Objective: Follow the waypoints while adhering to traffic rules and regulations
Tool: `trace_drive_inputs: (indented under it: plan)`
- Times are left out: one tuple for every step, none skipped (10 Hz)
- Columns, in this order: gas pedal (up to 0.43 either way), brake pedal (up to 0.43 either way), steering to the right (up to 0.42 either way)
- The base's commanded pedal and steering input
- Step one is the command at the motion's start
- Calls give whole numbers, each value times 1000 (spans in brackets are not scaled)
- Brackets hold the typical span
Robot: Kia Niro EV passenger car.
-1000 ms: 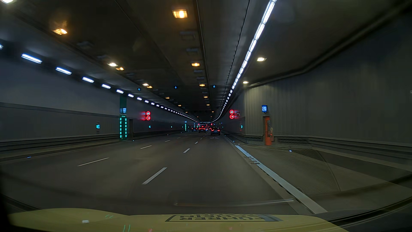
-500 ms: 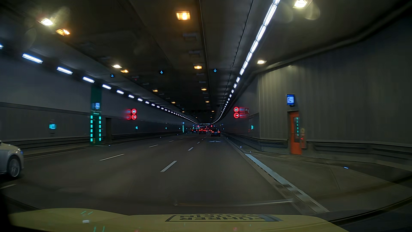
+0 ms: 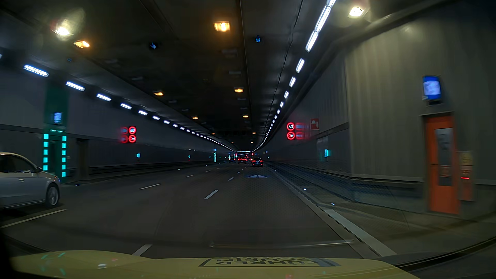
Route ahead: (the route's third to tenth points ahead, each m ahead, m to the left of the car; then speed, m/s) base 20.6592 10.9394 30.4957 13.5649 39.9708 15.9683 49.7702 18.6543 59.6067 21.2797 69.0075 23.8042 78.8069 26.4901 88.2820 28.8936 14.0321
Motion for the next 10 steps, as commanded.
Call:
trace_drive_inputs:
  plan:
    - [87, 0, 4]
    - [87, 0, 4]
    - [79, 0, 4]
    - [79, 0, 4]
    - [79, 0, 3]
    - [79, 0, 1]
    - [79, 0, -1]
    - [79, 0, -1]
    - [79, 0, -1]
    - [79, 0, -1]
